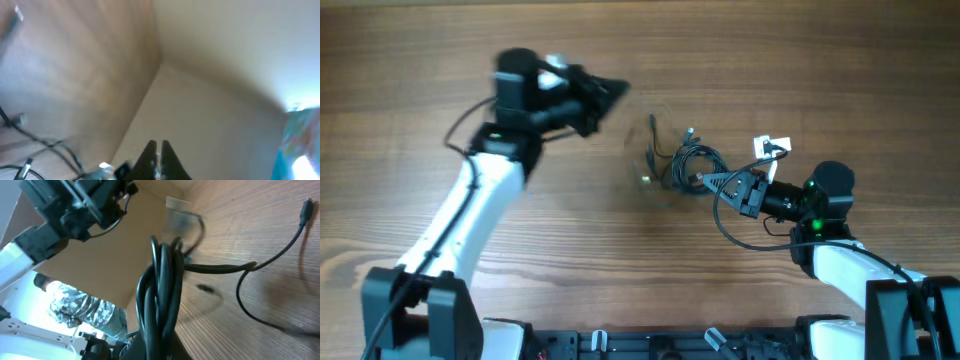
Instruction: Untangle cables
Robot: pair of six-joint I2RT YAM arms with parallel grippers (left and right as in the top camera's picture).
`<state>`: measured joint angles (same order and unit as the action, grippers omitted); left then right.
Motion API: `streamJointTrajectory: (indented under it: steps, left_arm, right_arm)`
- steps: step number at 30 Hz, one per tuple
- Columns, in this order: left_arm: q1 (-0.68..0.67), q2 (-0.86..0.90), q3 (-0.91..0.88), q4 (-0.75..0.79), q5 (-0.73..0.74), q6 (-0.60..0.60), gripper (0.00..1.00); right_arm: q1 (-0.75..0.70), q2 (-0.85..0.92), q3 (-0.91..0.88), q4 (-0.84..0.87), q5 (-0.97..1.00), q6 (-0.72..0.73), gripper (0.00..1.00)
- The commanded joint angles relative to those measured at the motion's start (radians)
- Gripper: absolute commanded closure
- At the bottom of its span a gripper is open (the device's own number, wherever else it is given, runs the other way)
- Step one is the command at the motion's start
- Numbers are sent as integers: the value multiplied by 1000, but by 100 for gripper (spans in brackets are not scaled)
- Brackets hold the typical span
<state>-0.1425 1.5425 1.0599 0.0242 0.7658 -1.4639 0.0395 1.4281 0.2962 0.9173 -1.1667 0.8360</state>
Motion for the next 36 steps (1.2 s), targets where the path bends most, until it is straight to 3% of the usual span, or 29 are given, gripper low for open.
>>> streamJointTrajectory:
  steps: [1,3,4,8,12,14,16,19,21,25,28,32,35,36]
  left_arm:
    - [69,-9,7,-45,36,-11,27]
    - [32,-9,7,-132,56,140,4]
    - [4,-9,7,-185,56,208,1]
    - [-167,-9,7,-359,-22,369,1]
    - [-291,-9,7,-380,-146,405,0]
    - [-356,-9,7,-374,-164,560,0]
    - [-388,-9,7,-385,-177,594,0]
    - [-439,-9,7,-410,-252,941,4]
    - [-487,-9,7,-418,-352,1015,4]
    - [-586,-8,7,-428,-602,1015,10]
    - [-623,-2,6,-427,-670,1011,26]
    - [-628,53,6,-393,-686,964,30]
    - [-642,93,6,-362,-662,925,37]
    - [-653,102,6,-362,-662,925,45]
  right_arm:
    - [0,3,-3,2,5,-3,96]
    - [0,3,-3,2,27,-3,96]
    - [0,3,-3,2,34,-3,96]
    - [0,3,-3,2,72,-6,96]
    - [0,3,-3,2,143,-3,96]
    - [0,3,-3,0,231,40,96]
    - [0,3,-3,-10,305,79,96]
    - [0,3,-3,-69,365,125,96]
    - [0,3,-3,-100,357,136,96]
    - [0,3,-3,-101,330,208,96]
    - [0,3,-3,-99,308,214,96]
    - [0,3,-3,-100,275,211,96]
    - [0,3,-3,-100,278,211,96]
    - [0,3,-3,-100,279,211,96]
